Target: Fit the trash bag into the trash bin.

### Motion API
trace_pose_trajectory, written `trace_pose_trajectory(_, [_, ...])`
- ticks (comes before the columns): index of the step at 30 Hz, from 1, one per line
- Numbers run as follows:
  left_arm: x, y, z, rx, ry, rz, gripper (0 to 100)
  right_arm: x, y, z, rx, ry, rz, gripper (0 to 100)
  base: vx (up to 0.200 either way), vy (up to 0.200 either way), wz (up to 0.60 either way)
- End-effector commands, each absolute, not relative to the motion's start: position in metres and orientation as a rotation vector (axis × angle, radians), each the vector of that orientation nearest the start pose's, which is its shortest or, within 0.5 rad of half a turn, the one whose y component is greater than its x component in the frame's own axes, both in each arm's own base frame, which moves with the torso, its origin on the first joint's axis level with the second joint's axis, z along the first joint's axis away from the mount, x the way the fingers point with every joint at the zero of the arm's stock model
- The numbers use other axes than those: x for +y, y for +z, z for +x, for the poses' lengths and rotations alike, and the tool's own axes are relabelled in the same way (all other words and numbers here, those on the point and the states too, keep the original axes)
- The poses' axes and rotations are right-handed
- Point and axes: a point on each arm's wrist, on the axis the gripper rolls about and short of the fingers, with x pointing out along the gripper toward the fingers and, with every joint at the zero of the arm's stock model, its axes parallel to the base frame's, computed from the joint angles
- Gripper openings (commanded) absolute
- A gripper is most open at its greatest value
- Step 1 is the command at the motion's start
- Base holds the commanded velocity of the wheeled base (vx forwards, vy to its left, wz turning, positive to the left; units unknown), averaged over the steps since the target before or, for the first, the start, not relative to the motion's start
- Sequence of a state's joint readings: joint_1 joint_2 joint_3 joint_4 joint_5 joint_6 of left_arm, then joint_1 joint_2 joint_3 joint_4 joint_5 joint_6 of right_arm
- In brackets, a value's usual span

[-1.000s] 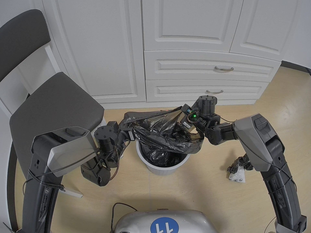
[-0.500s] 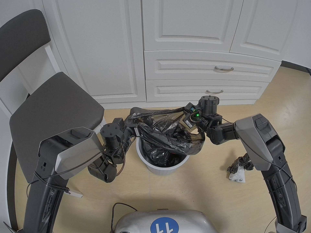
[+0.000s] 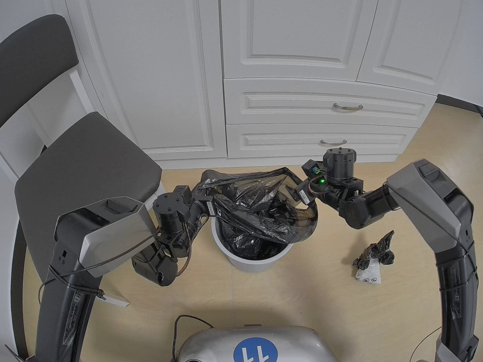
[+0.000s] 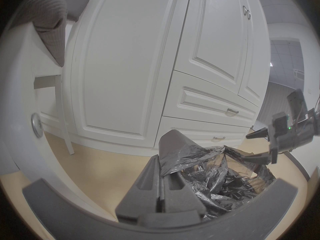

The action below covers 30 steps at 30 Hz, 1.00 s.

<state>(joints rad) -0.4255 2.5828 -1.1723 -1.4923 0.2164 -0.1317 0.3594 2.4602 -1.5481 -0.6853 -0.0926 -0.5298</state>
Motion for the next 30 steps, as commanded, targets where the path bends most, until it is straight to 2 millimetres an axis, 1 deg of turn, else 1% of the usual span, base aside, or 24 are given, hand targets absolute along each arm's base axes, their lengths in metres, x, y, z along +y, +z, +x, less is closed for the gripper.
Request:
trace_pose_trajectory(1, [-0.178,0.017,0.409,-0.021,-0.233,-0.111,0,0.149,0.126,0.388,0.010,0.284,-0.451,100,0.000,0.000,0.00])
trace_pose_trajectory(4, [-0.177,0.020,0.408,0.015,-0.230,-0.075,0,0.157,0.110,0.354,0.029,0.319,-0.451,100,0.000,0.000,0.00])
trace_pose_trajectory(7, [-0.179,0.028,0.407,0.049,-0.233,-0.059,0,0.174,0.093,0.334,0.025,0.346,-0.405,100,0.000,0.000,0.00])
trace_pose_trajectory(8, [-0.179,0.028,0.407,0.049,-0.233,-0.059,100,0.174,0.093,0.334,0.025,0.346,-0.405,100,0.000,0.000,0.00])
trace_pose_trajectory(9, [-0.178,0.034,0.405,0.069,-0.234,-0.053,100,0.188,0.082,0.328,0.015,0.369,-0.363,100,0.000,0.000,0.00])
trace_pose_trajectory(10, [-0.178,0.035,0.405,0.076,-0.232,-0.050,100,0.190,0.081,0.327,0.012,0.371,-0.353,100,0.000,0.000,0.00])
trace_pose_trajectory(11, [-0.174,0.038,0.400,0.105,-0.229,-0.041,100,0.200,0.074,0.323,0.018,0.383,-0.335,100,0.000,0.000,0.00])
trace_pose_trajectory(12, [-0.171,0.039,0.397,0.123,-0.227,-0.035,100,0.205,0.069,0.320,0.026,0.389,-0.329,100,0.000,0.000,0.00])
trace_pose_trajectory(13, [-0.171,0.039,0.397,0.123,-0.227,-0.035,100,0.205,0.069,0.320,0.026,0.389,-0.329,100,0.000,0.000,0.00])
trace_pose_trajectory(14, [-0.166,0.046,0.390,0.151,-0.234,-0.026,100,0.211,0.058,0.314,0.052,0.405,-0.315,100,0.000,0.000,0.00])
trace_pose_trajectory(15, [-0.164,0.050,0.388,0.159,-0.241,-0.026,100,0.214,0.054,0.311,0.060,0.416,-0.305,100,0.000,0.000,0.00])
trace_pose_trajectory(16, [-0.164,0.050,0.388,0.159,-0.241,-0.026,100,0.214,0.054,0.311,0.060,0.416,-0.305,100,0.000,0.000,0.00])
trace_pose_trajectory(17, [-0.161,0.059,0.383,0.167,-0.253,-0.025,100,0.217,0.048,0.306,0.074,0.430,-0.296,100,0.000,0.000,0.00])
trace_pose_trajectory(20, [-0.159,0.068,0.376,0.184,-0.256,-0.009,100,0.221,0.047,0.304,0.074,0.447,-0.299,100,0.000,0.000,0.00])
trace_pose_trajectory(23, [-0.157,0.069,0.369,0.196,-0.262,0.015,100,0.225,0.044,0.298,0.085,0.472,-0.308,100,0.000,0.000,0.00])
trace_pose_trajectory(25, [-0.155,0.071,0.361,0.204,-0.268,0.047,100,0.232,0.035,0.287,0.114,0.511,-0.342,100,0.000,0.000,0.00])
trace_pose_trajectory(26, [-0.155,0.070,0.361,0.205,-0.268,0.049,100,0.231,0.034,0.286,0.116,0.511,-0.345,100,0.000,0.000,0.00])
trace_pose_trajectory(29, [-0.153,0.069,0.346,0.225,-0.282,0.093,100,0.232,0.025,0.286,0.109,0.530,-0.476,100,0.000,0.000,0.00])
trace_pose_trajectory(30, [-0.153,0.069,0.346,0.225,-0.282,0.093,100,0.232,0.025,0.286,0.109,0.530,-0.476,100,0.000,0.000,0.00])
